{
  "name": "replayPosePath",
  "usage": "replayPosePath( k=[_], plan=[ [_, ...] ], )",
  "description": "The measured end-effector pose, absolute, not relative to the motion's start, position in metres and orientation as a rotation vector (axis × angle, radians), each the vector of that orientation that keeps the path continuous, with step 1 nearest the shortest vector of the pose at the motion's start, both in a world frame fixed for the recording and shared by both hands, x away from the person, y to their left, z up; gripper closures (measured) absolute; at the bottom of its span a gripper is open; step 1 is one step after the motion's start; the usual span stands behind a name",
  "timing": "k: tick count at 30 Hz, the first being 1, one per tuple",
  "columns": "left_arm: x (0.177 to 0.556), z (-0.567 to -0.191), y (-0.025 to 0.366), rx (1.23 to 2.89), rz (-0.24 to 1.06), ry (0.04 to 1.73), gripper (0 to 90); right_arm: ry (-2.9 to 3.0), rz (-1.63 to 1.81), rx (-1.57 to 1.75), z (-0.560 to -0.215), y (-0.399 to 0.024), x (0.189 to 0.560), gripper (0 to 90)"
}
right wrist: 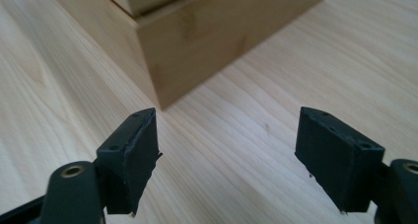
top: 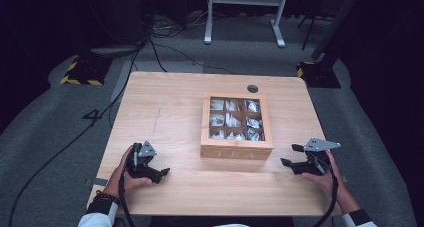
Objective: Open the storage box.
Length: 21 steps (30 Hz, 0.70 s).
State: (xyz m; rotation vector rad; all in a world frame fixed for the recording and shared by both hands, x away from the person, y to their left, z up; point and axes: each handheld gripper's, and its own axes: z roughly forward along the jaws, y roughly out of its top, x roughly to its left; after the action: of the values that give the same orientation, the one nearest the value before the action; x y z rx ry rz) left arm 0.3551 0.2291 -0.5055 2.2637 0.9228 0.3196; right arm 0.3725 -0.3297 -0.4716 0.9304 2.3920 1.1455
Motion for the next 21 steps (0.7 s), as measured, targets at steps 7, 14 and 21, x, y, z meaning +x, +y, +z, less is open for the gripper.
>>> replayPosePath(
  k=[7, 14, 21],
  plan=[
    [0.355, -0.505, 0.229, 2.264, 0.32, 0.923, 0.2, 2.397, 1.192, 0.857, -0.451, -0.314, 0.37, 26.2],
    [0.355, -0.505, 0.229, 2.264, 0.32, 0.923, 0.2, 2.417, 1.209, 0.835, -0.438, -0.292, 0.38, 30.3],
    [0.355, -0.505, 0.229, 2.264, 0.32, 0.923, 0.2, 2.451, 1.161, 0.829, -0.439, -0.273, 0.389, 35.5]
  ],
)
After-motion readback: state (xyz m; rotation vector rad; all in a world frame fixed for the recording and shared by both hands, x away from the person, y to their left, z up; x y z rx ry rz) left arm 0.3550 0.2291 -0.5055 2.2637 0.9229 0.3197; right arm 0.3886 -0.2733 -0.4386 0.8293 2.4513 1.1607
